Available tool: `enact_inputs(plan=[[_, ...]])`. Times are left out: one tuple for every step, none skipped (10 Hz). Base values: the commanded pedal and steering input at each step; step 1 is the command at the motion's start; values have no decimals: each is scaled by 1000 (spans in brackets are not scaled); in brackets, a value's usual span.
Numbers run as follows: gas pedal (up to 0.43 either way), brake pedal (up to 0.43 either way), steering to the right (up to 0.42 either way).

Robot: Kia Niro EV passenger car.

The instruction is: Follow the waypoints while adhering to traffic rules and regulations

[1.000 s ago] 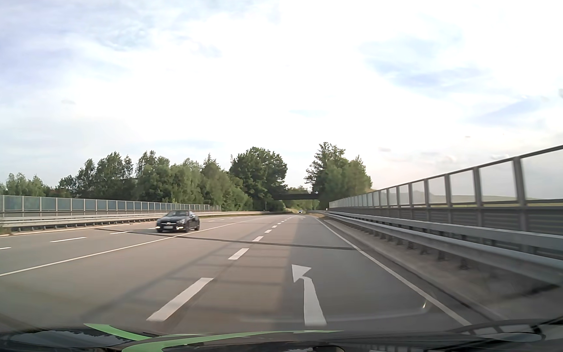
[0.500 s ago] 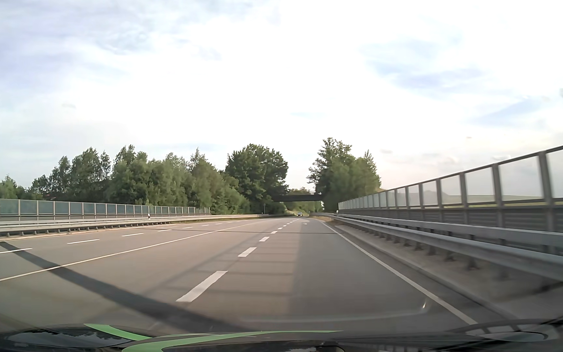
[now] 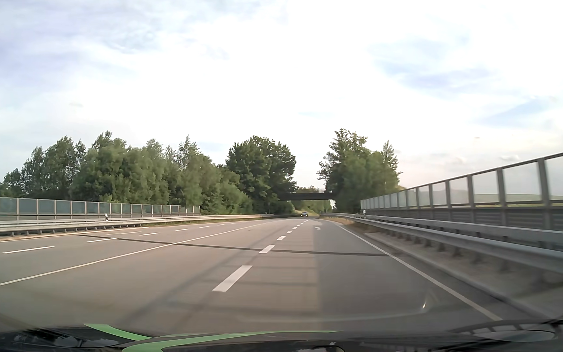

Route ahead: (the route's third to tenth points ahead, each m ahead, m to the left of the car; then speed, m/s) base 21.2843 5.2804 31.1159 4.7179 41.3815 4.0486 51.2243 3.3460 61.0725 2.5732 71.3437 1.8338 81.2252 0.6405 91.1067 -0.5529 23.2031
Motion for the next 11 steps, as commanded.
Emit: enact_inputs(plan=[[551, 0, -7], [551, 0, -4], [531, 0, -3], [500, 0, -2], [449, 0, 1], [429, 0, 4], [429, 0, 4], [429, 0, 4], [429, 0, 4], [409, 0, 4], [409, 0, 6]])
